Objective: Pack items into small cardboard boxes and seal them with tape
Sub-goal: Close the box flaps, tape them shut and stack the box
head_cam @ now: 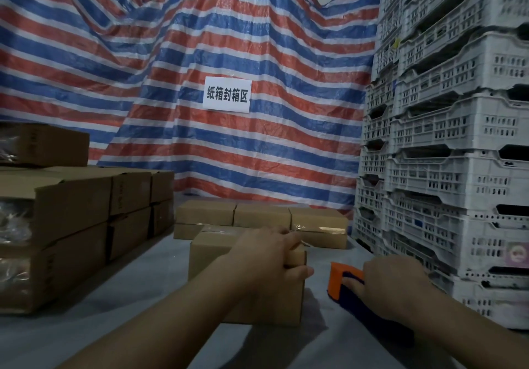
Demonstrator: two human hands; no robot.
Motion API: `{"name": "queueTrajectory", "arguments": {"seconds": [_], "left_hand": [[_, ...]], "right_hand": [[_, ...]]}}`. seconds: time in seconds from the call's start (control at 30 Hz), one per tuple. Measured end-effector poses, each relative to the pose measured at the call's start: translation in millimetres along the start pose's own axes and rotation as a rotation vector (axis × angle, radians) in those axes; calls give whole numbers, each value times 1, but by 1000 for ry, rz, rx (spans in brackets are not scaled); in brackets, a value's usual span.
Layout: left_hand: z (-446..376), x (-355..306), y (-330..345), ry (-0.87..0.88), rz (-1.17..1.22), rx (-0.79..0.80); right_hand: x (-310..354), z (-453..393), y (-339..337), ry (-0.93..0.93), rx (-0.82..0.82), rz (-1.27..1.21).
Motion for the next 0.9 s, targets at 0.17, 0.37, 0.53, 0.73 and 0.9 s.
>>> {"name": "queueTrajectory", "arguments": {"seconds": [0.17,0.37,0.53,0.73,0.9], "left_hand": [[-1,0,0,-5,17,-13],[-1,-2,1,-1,-11,-34],[-2,1,5,28,-26,-48],[0,4,9,35,-66,-98],[0,6,11,25,-28,-139]], "right_hand": [[8,-40,-35,176,-139,-509],[43,-71,-35,489,169,-1303],[59,-79,-14,598,215,-1417],[85,-56,20,376,181,-1370],[86,-46,27,355,113,-1293]]}}
Point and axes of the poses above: each hand's wrist, its own z-axis away from the middle knuckle, its own y-axis out of the palm, x = y × z, the point moved 1 cm from there along -z, towards the middle knuckle, and after that the axes turned 12 degrees about -x, right-handed, at the moved point
